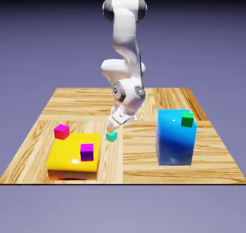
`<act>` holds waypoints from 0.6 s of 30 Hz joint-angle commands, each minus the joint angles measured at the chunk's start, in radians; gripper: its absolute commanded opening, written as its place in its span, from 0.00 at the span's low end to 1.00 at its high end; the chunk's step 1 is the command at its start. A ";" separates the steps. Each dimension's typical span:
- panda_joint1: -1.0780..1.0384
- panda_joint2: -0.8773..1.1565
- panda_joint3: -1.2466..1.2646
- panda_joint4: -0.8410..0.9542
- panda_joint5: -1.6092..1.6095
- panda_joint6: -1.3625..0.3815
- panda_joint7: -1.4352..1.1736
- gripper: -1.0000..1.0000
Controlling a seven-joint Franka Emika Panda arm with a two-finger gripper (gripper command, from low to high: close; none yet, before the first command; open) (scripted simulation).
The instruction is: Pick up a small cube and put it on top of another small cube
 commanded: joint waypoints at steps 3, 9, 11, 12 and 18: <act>-0.002 0.085 -0.039 0.024 -0.130 0.028 0.094 0.50; -0.021 0.223 -0.103 0.063 -0.343 0.073 0.247 0.00; -0.017 0.194 -0.090 0.055 -0.300 0.064 0.216 0.00; -0.013 0.166 -0.077 0.047 -0.256 0.054 0.185 0.00; 0.011 -0.003 0.001 -0.001 0.004 -0.001 -0.003 0.00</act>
